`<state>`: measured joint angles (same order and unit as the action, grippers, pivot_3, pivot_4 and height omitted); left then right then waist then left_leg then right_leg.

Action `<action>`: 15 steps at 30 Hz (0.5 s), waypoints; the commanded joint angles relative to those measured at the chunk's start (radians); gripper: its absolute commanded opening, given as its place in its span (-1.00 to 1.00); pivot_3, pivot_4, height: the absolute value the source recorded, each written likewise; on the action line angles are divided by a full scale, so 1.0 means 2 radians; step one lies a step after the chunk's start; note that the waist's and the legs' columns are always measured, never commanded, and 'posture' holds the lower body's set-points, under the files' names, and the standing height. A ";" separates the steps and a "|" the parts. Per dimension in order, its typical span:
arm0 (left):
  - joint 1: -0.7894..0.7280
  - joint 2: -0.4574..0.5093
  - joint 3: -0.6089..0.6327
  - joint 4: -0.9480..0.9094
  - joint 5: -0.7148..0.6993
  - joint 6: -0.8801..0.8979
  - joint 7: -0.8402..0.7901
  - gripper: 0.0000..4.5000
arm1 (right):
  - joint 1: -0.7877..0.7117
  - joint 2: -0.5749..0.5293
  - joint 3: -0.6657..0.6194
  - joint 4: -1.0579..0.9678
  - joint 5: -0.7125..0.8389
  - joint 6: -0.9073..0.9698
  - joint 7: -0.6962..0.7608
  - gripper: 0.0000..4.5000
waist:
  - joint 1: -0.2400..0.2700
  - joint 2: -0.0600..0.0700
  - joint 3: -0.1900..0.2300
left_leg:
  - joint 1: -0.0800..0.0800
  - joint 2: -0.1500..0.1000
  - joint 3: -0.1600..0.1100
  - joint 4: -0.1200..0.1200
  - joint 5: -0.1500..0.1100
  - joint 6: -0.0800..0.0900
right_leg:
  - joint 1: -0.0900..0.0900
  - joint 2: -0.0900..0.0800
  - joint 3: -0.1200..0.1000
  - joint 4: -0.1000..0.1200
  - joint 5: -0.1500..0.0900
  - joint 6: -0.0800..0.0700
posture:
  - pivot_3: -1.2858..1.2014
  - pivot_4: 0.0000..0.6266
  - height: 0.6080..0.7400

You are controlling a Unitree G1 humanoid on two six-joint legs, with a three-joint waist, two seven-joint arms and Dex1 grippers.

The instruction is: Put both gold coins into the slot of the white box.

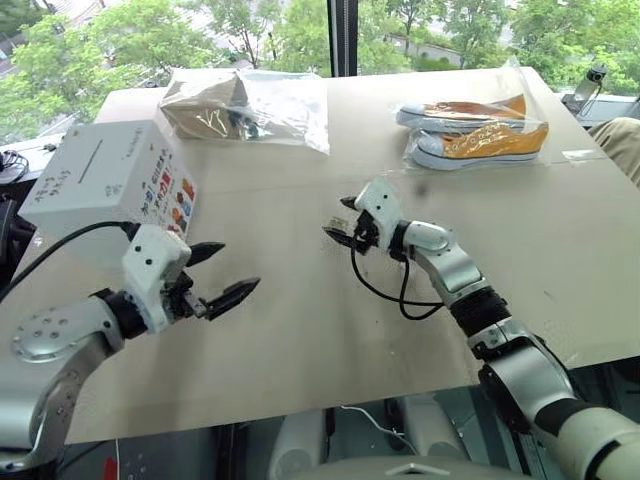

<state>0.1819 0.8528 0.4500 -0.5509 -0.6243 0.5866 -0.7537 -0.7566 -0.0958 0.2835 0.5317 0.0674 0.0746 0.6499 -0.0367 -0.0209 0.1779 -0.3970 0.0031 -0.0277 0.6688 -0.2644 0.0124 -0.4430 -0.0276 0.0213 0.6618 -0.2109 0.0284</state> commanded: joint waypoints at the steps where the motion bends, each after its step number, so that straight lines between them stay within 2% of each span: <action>1: -0.009 -0.011 0.012 -0.017 -0.006 -0.009 0.007 1.00 | -0.021 0.010 -0.012 0.017 -0.008 -0.025 -0.007 -0.03 | -0.001 0.000 0.000 | 0.000 0.000 0.000 0.000 0.000 0.000 | 0.000 0.000 0.000 0.000 0.000 0.000 | 0.03 -0.52 1.00; 3: -0.007 -0.014 0.010 -0.022 -0.006 -0.006 0.008 1.00 | -0.024 0.015 -0.015 0.028 -0.009 -0.030 -0.008 -0.03 | -0.002 0.000 0.000 | 0.000 0.000 0.001 0.000 0.000 0.000 | 0.000 0.000 0.000 0.000 0.000 0.000 | 0.03 -0.52 1.00; 6: -0.008 -0.016 0.011 -0.024 -0.008 -0.004 0.010 1.00 | -0.027 0.018 -0.017 0.036 -0.014 -0.039 -0.007 -0.33 | -0.003 0.000 0.000 | 0.000 0.000 0.000 0.000 0.000 0.000 | 0.000 -0.001 0.000 0.000 0.000 0.000 | 0.03 -0.52 1.00; 9: -0.013 -0.018 0.011 -0.025 -0.011 -0.001 0.016 1.00 | -0.025 0.020 -0.017 0.033 -0.016 -0.037 -0.004 -0.93 | -0.003 0.000 0.000 | 0.000 0.000 0.000 0.000 0.000 0.000 | 0.000 -0.001 0.000 0.000 0.000 0.000 | 0.03 -0.52 1.00; 10: -0.014 -0.018 0.011 -0.026 -0.012 0.001 0.016 1.00 | -0.024 0.019 -0.017 0.031 -0.016 -0.036 -0.002 -0.99 | -0.003 0.000 0.000 | 0.000 0.000 0.000 0.000 0.000 0.000 | 0.000 -0.001 0.000 0.000 0.000 0.000 | 0.03 -0.52 1.00; 15: -0.022 -0.024 0.007 -0.027 -0.017 0.004 0.021 1.00 | -0.018 0.022 -0.024 0.017 -0.001 -0.017 0.015 -0.99 | -0.003 0.000 0.000 | 0.000 0.000 0.000 0.000 0.000 0.000 | 0.000 -0.001 0.000 0.000 0.000 0.000 | 0.03 -0.52 1.00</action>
<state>0.1515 0.8088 0.4500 -0.5716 -0.6349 0.5998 -0.7153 -0.7855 -0.0610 0.2594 0.6135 0.0396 0.0298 0.6643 -0.0423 -0.0210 0.1778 -0.3970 0.0033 -0.0280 0.6683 -0.2645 0.0125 -0.4431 -0.0299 0.0205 0.6617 -0.2108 0.0286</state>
